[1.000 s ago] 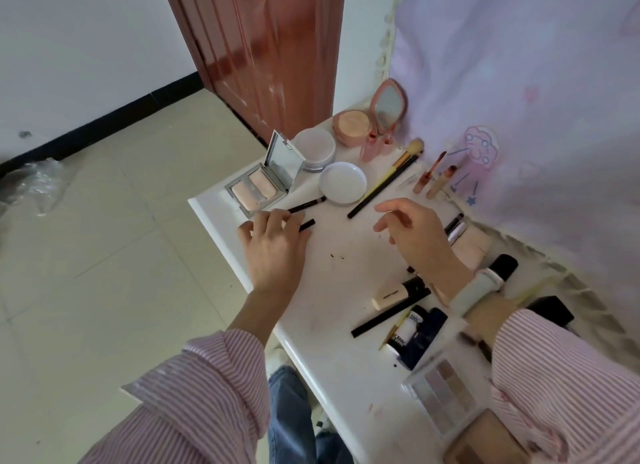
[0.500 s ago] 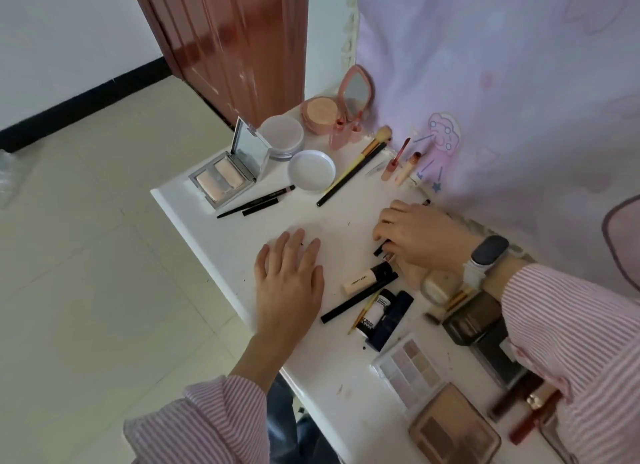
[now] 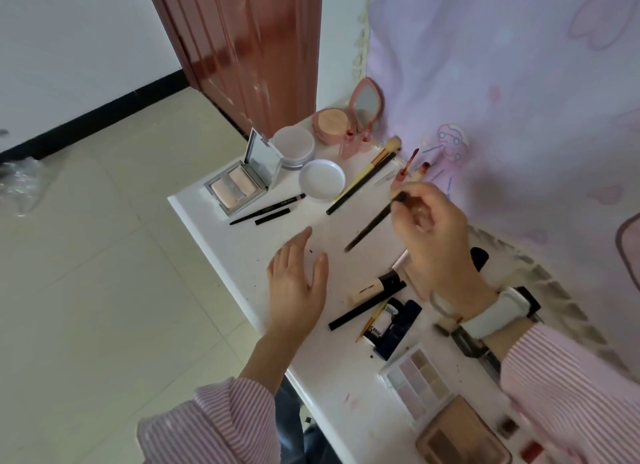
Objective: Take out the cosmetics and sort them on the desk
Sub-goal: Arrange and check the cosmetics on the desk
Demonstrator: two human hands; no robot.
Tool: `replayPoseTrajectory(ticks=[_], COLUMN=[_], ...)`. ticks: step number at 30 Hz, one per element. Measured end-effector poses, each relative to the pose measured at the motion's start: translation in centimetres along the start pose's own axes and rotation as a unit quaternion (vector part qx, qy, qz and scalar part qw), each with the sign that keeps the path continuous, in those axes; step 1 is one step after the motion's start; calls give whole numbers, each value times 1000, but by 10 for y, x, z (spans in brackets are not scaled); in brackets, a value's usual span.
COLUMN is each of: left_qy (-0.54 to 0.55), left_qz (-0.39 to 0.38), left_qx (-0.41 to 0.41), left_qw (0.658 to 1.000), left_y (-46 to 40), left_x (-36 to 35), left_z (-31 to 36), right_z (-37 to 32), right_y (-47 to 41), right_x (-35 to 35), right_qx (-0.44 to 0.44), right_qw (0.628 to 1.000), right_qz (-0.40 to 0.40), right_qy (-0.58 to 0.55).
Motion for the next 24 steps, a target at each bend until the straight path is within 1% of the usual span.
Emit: replayPoseTrajectory(ticks=[1, 2, 3, 4, 5, 7, 8, 9, 15, 18, 20, 21, 23, 24], left_qy=[48, 82, 107, 103, 64, -50, -85, -97, -82, -85, -99, -104, -89, -75], left_qz=[-19, -41, -70, -100, -116, -111, -100, -85, -68, -90, -124, -138, -129, -109], left_qx=[-3, -16, -34, -57, -84, -128, -135, -136, -103, -85, -53, -25, 27, 47], left_qw=[999, 996, 991, 988, 988, 984, 982, 982, 989, 989, 986, 985, 987, 990], left_y=[0, 1, 1, 2, 2, 4, 5, 7, 12, 12, 10, 9, 9, 9], left_x=[3, 5, 7, 8, 8, 7, 7, 8, 15, 18, 20, 22, 29, 33], left_z=[6, 14, 21, 27, 31, 32, 30, 28, 15, 6, -4, -12, -28, -34], right_z=[6, 12, 16, 19, 20, 21, 21, 21, 26, 28, 32, 35, 46, 50], right_y=[4, 9, 14, 20, 25, 35, 38, 40, 46, 46, 40, 35, 23, 17], right_x=[-1, -3, -6, -9, -12, -17, -19, -19, -23, -27, -28, -27, -27, -30], right_qx=[-106, -191, -247, -280, -297, -308, -311, -316, -310, -317, -328, -336, -360, -374], right_qw=[989, 967, 947, 938, 935, 936, 936, 935, 944, 940, 936, 933, 924, 919], right_qz=[35, 60, 68, 59, 42, 2, -12, -24, -66, -84, -70, -46, 6, 13], right_qy=[-96, -161, -193, -198, -190, -172, -166, -157, -96, -92, -107, -117, -129, -123])
Point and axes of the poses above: each hand's wrist, its own y-axis away from the middle knuckle, its own x-axis out of the back of the hand, z = x × y, the point moved 4 cm from there along -y, towards the middle knuckle, and after that the axes turned 10 degrees about -y, right-handed, at the moved point
